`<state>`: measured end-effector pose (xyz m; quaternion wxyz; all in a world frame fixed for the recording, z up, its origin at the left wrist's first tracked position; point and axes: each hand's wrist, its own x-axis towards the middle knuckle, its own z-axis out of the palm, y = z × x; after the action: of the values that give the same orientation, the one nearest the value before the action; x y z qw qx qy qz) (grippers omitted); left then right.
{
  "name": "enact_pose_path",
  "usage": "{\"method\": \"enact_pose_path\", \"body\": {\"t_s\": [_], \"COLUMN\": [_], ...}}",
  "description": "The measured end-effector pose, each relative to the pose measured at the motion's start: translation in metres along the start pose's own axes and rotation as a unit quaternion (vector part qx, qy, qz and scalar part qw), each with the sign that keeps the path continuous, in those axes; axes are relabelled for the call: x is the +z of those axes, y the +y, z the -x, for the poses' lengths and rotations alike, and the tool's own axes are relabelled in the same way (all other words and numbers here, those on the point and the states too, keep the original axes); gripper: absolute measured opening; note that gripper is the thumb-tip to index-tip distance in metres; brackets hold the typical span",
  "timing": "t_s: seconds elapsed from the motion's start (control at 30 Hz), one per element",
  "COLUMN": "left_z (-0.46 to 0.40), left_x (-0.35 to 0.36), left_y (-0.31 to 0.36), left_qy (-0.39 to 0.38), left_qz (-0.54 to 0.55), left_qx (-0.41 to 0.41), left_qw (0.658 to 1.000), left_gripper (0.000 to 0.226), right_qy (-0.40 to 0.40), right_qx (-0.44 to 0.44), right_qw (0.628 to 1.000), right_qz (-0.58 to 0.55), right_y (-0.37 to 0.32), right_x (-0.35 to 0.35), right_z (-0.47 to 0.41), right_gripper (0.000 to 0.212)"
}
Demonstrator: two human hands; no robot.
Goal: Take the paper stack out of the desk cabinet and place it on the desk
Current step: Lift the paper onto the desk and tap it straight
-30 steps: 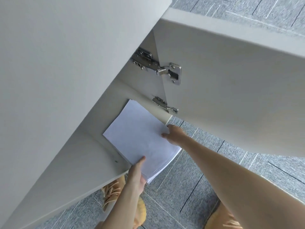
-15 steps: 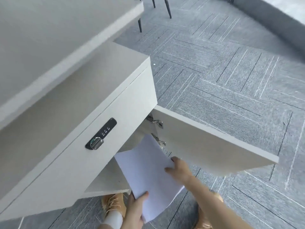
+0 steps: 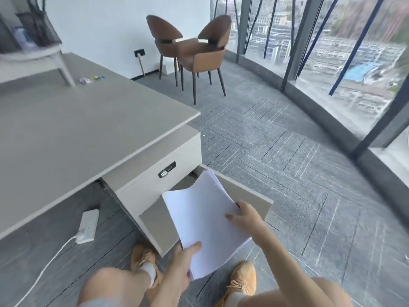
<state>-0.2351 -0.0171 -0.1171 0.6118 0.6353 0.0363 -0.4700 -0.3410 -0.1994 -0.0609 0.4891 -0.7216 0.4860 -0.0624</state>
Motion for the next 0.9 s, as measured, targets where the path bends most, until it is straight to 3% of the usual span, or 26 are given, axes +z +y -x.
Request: {"method": "enact_pose_path", "body": {"t_s": [0.07,0.23,0.4,0.47,0.57,0.67,0.9], "left_z": [0.030,0.101,0.177,0.203,0.241,0.275,0.303], "left_x": [0.005,0.013,0.005,-0.005,-0.026,-0.053,-0.132], "left_y": [0.013,0.065,0.133,0.163,0.201,0.235,0.287], "left_qy": [-0.019,-0.082,-0.111,-0.111,-0.089,-0.074,-0.013], "left_qz": [0.007,-0.008,-0.032,-0.054,-0.061,-0.061,-0.012], "left_qx": [0.037,0.137,0.232,0.273,0.312,0.349,0.396], "left_qw": [0.999,0.987,0.966,0.954,0.944,0.932,0.918], "left_gripper": [0.038,0.055,0.024,0.032,0.034,0.028,0.027], "right_qy": [0.016,0.076,0.106,0.103,0.077,0.034,-0.133], "right_qx": [-0.019,-0.064,-0.111,-0.125,-0.170,-0.207,-0.262], "right_qw": [0.999,0.991,0.972,0.963,0.951,0.940,0.922], "right_qz": [-0.021,-0.095,-0.179,-0.213,-0.245,-0.269,-0.253], "right_y": [-0.011,-0.050,-0.102,-0.128,-0.170,-0.215,-0.319], "right_x": [-0.017,-0.059,-0.081,-0.082,-0.079,-0.071,-0.036], "right_z": [0.030,0.103,0.162,0.179,0.198,0.215,0.206], "right_gripper": [0.037,0.033,0.038,0.040,0.044,0.025,0.012]}}
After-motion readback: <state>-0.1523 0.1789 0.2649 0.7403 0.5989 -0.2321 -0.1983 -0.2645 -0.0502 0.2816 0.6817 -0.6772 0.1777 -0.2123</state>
